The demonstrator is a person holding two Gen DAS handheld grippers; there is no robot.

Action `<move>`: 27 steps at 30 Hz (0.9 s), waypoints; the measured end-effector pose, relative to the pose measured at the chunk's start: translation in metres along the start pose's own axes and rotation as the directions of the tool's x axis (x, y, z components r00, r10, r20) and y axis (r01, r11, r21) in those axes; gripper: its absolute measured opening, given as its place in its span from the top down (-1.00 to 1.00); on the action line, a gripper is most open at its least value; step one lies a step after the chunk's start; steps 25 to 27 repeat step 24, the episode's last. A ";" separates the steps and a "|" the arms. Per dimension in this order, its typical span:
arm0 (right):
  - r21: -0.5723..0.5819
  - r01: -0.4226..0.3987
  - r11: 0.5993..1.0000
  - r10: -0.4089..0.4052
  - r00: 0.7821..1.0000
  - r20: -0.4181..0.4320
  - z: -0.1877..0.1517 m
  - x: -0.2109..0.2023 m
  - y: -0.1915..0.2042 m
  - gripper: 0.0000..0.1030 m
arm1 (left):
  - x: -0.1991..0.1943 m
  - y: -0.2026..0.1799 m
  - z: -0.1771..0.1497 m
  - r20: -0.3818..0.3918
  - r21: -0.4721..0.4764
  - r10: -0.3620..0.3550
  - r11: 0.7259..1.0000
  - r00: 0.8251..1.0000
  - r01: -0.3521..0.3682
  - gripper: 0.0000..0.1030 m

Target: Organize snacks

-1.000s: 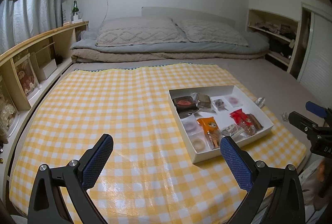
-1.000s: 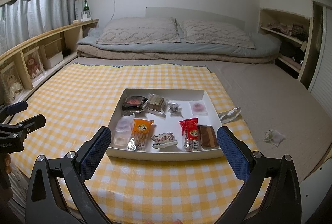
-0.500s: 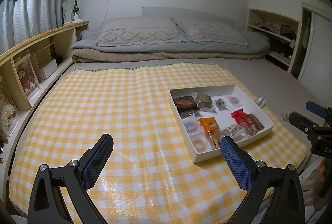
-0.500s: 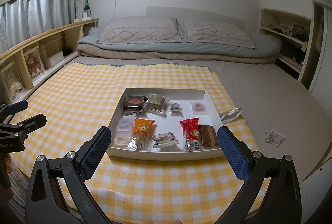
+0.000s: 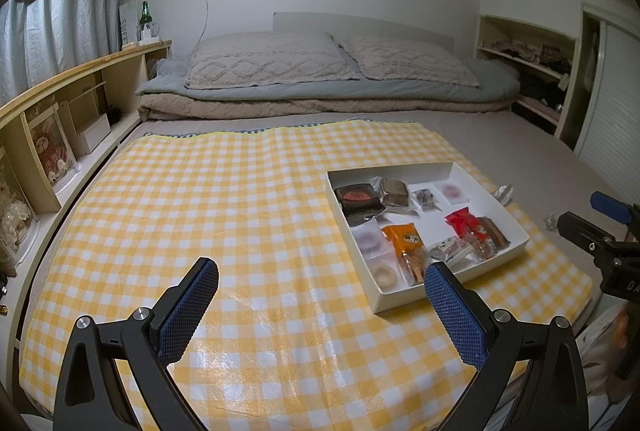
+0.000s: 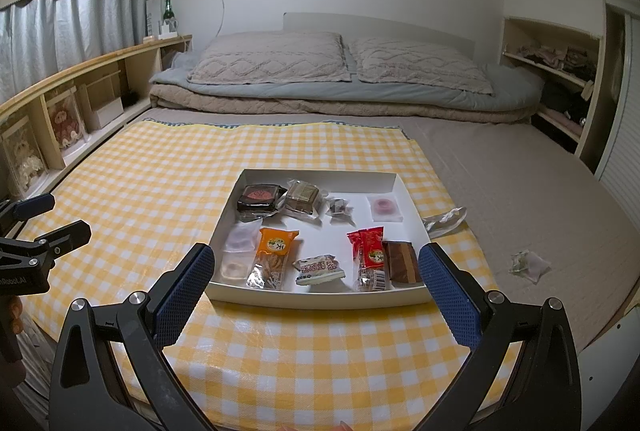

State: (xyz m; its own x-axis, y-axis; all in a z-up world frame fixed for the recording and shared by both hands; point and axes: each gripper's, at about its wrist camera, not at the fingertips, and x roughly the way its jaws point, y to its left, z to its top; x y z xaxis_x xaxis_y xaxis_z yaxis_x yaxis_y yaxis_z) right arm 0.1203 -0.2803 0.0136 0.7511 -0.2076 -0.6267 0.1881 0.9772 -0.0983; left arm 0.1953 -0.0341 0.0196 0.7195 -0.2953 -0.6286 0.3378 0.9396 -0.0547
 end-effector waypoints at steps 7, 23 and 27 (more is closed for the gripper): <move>-0.002 -0.001 1.000 0.001 1.000 -0.001 0.000 0.000 0.000 -1.00 | 0.000 0.000 0.000 0.000 0.000 0.000 1.000 1.000 0.000 -1.00; -0.005 -0.003 1.000 0.003 1.000 -0.002 0.000 0.001 0.001 -1.00 | -0.005 -0.003 -0.001 0.008 0.005 0.005 1.000 1.000 -0.005 -1.00; -0.005 -0.002 1.000 0.002 1.000 -0.002 0.000 0.001 0.001 -1.00 | -0.005 -0.003 -0.001 0.008 0.005 0.005 1.000 1.000 -0.005 -1.00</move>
